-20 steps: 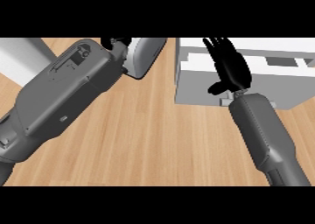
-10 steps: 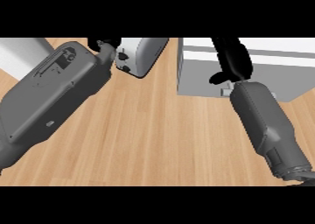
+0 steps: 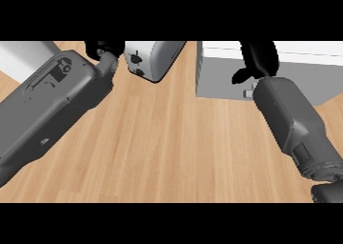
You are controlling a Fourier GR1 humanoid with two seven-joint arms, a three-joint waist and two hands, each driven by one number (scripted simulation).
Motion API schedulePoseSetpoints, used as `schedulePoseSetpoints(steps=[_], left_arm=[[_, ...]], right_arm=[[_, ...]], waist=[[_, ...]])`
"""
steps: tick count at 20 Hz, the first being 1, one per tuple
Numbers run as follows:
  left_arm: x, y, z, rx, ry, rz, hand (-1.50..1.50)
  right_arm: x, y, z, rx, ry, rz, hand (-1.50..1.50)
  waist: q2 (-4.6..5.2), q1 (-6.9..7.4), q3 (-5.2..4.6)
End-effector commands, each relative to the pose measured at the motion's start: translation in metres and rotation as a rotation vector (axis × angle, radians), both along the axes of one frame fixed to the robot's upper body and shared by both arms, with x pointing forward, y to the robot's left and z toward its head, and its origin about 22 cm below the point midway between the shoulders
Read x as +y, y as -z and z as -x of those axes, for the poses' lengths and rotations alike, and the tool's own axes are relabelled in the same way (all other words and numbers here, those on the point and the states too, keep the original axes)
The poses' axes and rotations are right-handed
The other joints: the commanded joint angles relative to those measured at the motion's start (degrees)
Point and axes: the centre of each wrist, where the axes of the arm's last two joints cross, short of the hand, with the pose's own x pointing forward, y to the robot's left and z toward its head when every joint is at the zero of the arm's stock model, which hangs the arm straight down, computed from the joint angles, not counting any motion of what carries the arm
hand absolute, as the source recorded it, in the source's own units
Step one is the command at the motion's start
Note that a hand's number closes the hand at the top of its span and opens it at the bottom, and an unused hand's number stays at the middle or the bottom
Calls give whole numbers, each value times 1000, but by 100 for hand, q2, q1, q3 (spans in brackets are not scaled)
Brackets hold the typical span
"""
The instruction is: Pick up the can, place it into the drawer and close the drawer
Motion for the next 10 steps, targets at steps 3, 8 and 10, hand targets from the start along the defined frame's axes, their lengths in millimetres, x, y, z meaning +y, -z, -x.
schedulePoseSetpoints(steps=[3,8,10], left_arm=[[0,-2,5,0,17,5,-150],[-2,-4,9,-6,26,0,-150],[7,0,11,-5,30,-8,-150]], right_arm=[[0,-31,-13,-56,38,-11,-150],[-7,-48,-19,-42,62,-3,-150],[-4,-62,-23,-32,57,-14,-150]], waist=[[55,105,12],[94,193,15],[75,209,10]])
